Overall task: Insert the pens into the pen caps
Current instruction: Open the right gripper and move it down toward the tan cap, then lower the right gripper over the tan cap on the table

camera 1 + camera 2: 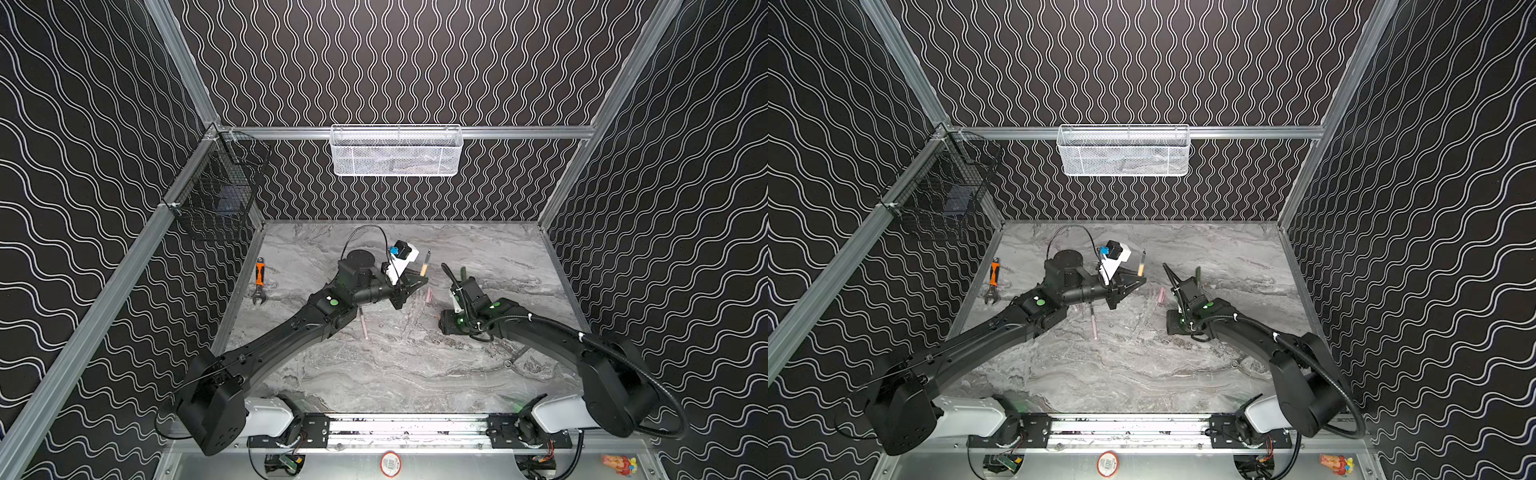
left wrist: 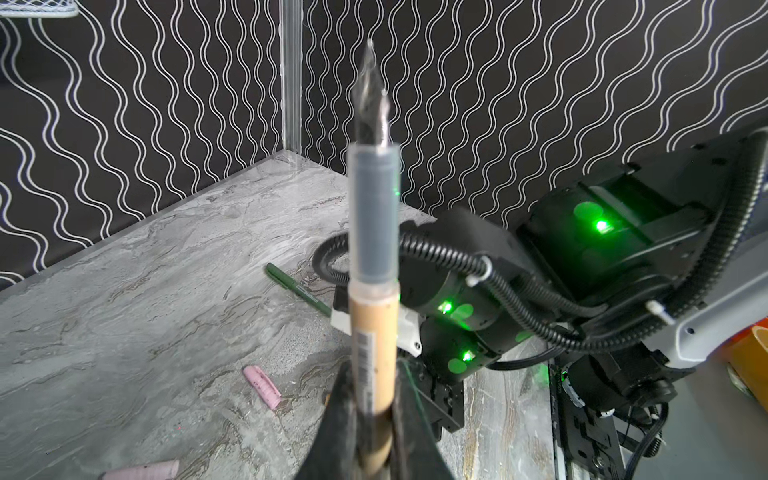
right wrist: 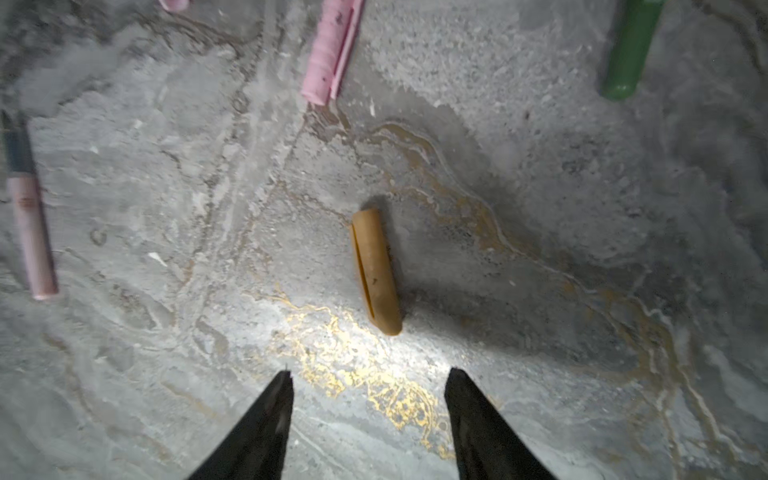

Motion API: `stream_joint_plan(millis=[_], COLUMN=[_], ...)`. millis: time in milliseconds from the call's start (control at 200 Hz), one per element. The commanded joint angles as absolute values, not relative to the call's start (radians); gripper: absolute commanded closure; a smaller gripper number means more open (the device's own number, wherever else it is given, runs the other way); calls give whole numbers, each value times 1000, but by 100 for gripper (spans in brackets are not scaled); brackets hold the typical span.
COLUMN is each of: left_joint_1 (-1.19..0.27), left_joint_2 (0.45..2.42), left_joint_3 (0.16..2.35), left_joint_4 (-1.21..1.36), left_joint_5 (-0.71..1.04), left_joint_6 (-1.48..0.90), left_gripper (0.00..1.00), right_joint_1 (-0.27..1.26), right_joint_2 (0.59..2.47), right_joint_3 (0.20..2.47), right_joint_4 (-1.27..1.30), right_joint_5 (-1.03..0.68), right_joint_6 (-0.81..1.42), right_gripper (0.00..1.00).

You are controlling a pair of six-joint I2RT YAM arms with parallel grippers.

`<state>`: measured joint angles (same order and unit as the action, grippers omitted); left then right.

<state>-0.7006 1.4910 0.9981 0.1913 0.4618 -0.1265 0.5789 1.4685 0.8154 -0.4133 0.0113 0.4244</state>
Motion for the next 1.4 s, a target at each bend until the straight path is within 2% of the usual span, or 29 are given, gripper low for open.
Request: stream_joint_plan(millis=[0, 325, 576, 821, 1161, 1296, 1391], left_joint_1=[-699, -700, -700, -698, -698, -699, -699], left_joint_2=[1491, 1481, 1479, 1476, 1481, 1475, 1477], left_joint_3=[1006, 999, 1003, 1000, 1008, 1001, 1004], left_joint_4=[224, 230, 225, 223, 213, 223, 219], left_joint_5=[464, 462, 465, 457, 460, 455, 459], left_joint_6=[-132, -130, -131, -126, -123, -129, -129], left_gripper=[95, 95, 95, 95, 96, 96, 96], right_joint_1=[584, 567, 517, 516, 510, 508, 508], right_joint_2=[1509, 1611, 1667, 1738, 1652, 1565, 1554], right_joint_3=[831, 855, 876, 945, 930, 888, 872], right_joint_4=[-439, -451, -412, -374, -391, -379, -364], right_joint_5=[45, 137, 132, 36, 39, -40, -116], right_joint_6=[409, 410, 399, 393, 382, 395, 407], right_gripper=[41, 46, 47, 49, 49, 49, 53])
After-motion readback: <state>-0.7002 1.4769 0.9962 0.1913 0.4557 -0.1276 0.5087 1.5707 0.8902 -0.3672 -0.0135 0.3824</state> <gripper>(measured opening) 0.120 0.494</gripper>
